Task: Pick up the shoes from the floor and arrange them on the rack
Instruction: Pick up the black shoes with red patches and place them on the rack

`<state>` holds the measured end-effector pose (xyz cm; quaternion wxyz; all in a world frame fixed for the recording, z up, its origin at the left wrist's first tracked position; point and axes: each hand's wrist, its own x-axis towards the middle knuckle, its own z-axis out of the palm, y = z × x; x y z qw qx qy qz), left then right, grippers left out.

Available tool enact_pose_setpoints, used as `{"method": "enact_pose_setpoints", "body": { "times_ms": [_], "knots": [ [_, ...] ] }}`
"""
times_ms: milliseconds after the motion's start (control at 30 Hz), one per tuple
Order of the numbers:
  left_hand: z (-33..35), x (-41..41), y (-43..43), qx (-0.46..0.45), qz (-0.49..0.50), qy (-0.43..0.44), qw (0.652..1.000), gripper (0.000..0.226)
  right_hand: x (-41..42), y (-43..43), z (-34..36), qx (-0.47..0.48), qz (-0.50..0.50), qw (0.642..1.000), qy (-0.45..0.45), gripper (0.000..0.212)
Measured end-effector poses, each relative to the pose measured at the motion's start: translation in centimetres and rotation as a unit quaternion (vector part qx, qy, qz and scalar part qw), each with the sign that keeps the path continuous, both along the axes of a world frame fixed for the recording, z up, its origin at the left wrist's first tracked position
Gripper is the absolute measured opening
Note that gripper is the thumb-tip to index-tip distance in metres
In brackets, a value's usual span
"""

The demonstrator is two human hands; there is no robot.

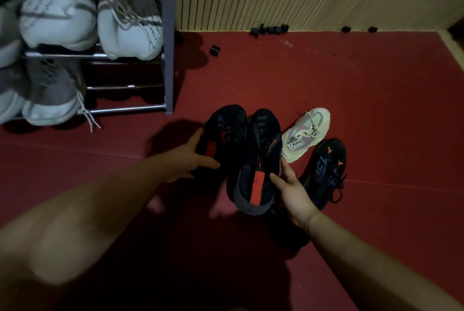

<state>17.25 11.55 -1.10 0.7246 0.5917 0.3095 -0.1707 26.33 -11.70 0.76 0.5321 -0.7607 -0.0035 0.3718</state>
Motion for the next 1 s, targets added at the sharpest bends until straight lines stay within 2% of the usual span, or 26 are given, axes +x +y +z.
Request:
{"method": "enact_pose_setpoints", "body": {
  "times_ms": [133,267,333,400,567,700,1000],
  "knots": [
    [1.6,-1.3,1.2,-0.04,0.051,-0.018,0.998,0.085,-1.2,1.4,0.8,0.015,0.0,1.0,-0.011,0.057],
    [2.7,-4.1,2.2,-0.05,0.068,-0.045,0.995,0.086,-3.0,3.2,1.3,0.044,0.008,0.999,0.002,0.054],
    [3.5,-5.7,2.5,-0.049,0.068,-0.076,0.994,0.075,-4.2,4.1,1.8,0.06,0.029,0.998,0.02,0.049],
    [4.3,-7.7,2.7,-0.029,0.087,-0.093,0.991,0.064,-5.1,4.9,2.0,0.071,0.052,0.995,0.037,0.053],
    [5.1,-12.9,4.3,-0.002,0.163,-0.077,0.984,0.078,-6.9,6.6,2.2,0.075,0.13,0.988,0.028,0.057],
    [5.6,-17.6,4.8,0.03,0.149,-0.079,0.985,0.09,-8.3,7.8,2.1,0.076,0.189,0.978,0.034,0.053],
    [5.3,-23.2,6.8,0.101,0.179,-0.12,0.971,0.097,-10.4,12.0,2.3,0.089,0.228,0.969,0.015,0.055]
  ]
}}
